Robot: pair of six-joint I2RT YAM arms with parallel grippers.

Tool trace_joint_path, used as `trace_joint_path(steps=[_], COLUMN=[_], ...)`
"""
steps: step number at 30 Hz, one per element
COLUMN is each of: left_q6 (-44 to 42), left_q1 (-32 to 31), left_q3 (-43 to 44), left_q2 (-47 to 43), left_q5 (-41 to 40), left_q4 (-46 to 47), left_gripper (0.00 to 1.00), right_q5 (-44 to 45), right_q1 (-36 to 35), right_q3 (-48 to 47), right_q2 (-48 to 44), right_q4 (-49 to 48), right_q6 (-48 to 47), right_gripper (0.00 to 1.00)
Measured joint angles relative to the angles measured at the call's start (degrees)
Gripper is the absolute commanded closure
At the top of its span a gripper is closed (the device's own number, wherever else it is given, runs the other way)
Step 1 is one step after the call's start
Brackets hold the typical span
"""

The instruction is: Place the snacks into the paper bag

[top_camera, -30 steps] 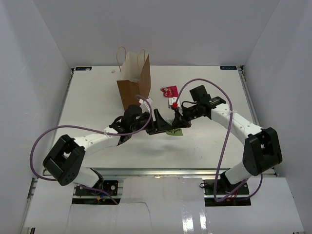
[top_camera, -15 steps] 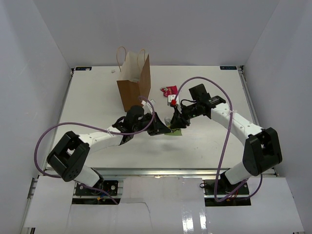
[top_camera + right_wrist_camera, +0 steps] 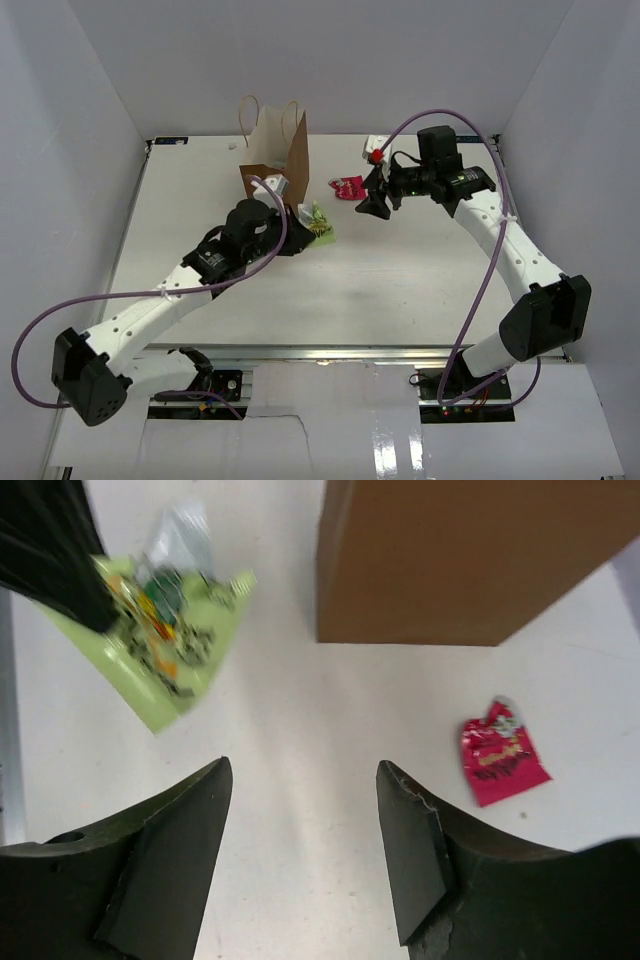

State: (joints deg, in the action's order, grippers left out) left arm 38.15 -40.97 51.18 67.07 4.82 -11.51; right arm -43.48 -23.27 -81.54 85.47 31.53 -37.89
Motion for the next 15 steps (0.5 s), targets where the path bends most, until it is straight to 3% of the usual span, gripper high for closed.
trace_joint_path(steps=[7,15], left_q6=[-12.7,-22.4], left_q1=[3.4,18.2], left_q3=[16.8,32.9], left_q2=[-5.2,6.3], left_q5=[-15.7,-17.2], left_q4=[-9.9,-11.5], left_gripper=[1.00,1.00], right_q5=[1.3,2.4], right_q1=[2.6,2.7], right_q3=[-1.0,2.3], right_q2=[0.2,0.4], right_q4=[-3.3,-4.7], right_q6=[3.9,6.3], right_gripper=[0.34,0.34])
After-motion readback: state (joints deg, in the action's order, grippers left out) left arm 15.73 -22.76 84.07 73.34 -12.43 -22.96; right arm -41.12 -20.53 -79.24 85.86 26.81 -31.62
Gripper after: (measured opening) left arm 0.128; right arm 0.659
